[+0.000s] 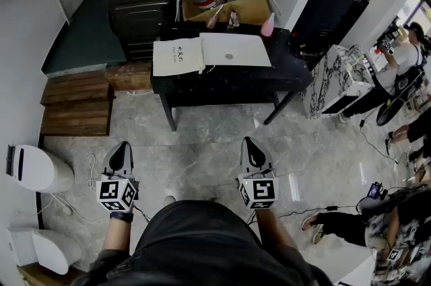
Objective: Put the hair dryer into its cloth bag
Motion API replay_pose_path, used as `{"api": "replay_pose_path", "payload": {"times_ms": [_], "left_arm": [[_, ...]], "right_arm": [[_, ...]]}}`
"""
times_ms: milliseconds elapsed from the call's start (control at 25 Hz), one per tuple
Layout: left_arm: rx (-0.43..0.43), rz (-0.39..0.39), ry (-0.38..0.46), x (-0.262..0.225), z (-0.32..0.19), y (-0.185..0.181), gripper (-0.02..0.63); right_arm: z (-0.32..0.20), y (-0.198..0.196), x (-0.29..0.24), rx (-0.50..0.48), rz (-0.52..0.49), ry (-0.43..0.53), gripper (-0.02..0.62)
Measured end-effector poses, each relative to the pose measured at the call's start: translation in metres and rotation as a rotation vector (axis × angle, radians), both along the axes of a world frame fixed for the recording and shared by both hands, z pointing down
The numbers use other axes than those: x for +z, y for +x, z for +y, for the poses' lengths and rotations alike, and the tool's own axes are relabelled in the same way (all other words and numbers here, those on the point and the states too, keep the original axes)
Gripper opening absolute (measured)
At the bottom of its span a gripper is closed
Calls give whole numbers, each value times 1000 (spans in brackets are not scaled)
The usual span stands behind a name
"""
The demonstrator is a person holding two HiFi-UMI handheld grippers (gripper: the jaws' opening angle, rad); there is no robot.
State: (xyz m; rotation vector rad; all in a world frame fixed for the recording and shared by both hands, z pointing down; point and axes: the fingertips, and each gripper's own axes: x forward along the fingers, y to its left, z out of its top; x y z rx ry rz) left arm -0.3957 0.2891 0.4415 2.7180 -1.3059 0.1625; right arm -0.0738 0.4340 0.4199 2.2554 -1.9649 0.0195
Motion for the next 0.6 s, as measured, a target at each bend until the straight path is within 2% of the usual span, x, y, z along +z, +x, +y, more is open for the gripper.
{"api": "replay_pose_path", "payload": {"times_ms": [600], "left_arm": [[-13, -20, -8, 4, 0, 13, 2]], "right_arm": [[-2, 12, 7, -43, -44, 1, 2]]}}
